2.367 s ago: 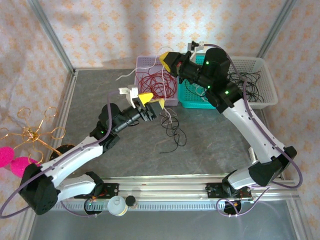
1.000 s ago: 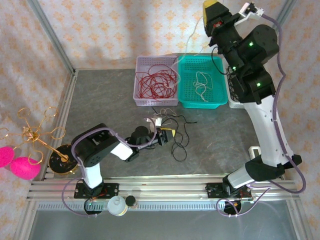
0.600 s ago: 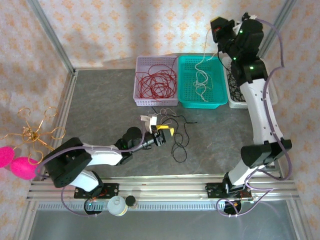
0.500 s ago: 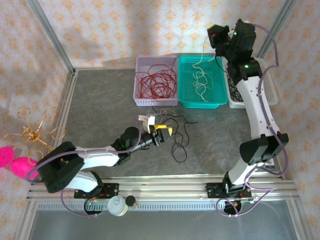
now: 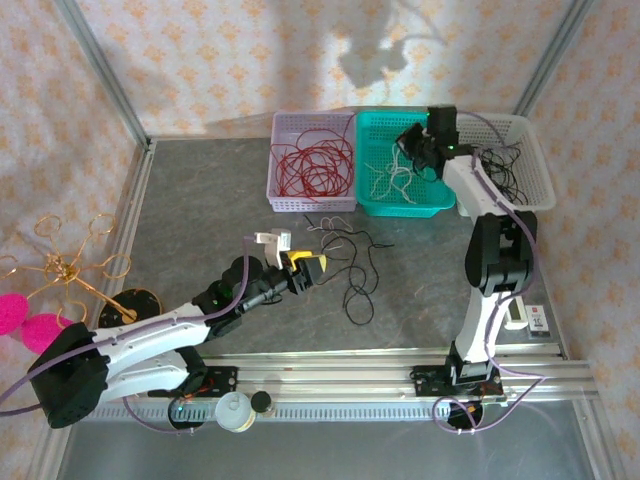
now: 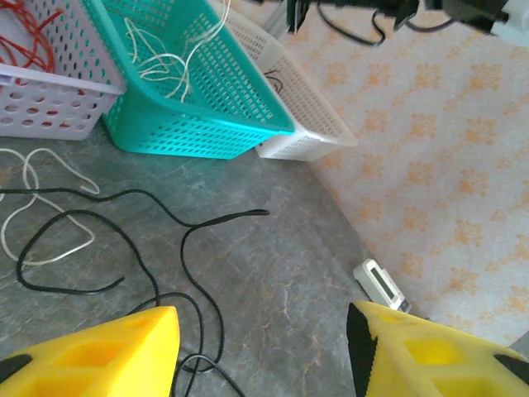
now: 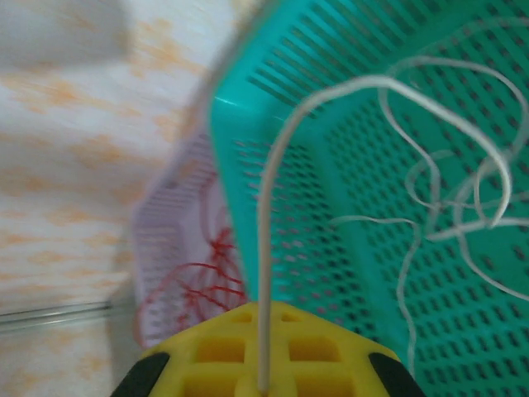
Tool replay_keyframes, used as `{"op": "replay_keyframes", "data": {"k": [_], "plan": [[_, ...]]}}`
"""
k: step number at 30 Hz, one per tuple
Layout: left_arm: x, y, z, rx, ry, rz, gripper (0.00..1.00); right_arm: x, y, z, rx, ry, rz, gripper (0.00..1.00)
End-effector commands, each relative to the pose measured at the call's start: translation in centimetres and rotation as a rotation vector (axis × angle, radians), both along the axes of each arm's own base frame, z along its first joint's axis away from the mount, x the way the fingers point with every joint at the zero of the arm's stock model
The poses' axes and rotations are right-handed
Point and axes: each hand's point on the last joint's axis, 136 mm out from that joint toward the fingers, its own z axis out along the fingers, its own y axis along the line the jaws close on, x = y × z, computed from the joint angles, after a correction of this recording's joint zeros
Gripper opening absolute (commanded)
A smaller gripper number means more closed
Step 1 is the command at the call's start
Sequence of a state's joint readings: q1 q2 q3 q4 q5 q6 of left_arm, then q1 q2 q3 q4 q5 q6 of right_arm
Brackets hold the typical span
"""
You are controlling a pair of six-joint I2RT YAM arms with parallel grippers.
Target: Untangle the cables
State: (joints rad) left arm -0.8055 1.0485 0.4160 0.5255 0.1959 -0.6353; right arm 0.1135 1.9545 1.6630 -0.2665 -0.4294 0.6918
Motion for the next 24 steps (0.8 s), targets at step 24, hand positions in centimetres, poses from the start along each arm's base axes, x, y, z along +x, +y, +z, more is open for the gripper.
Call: {"op": "replay_keyframes", "data": {"k": [24], "plan": [[0.7,-2.2,-0.5,0.028,0.032,-0.046,0.57,-2.7,-5.3,1.1,-0.426,0.141,0.029,0.54]]}}
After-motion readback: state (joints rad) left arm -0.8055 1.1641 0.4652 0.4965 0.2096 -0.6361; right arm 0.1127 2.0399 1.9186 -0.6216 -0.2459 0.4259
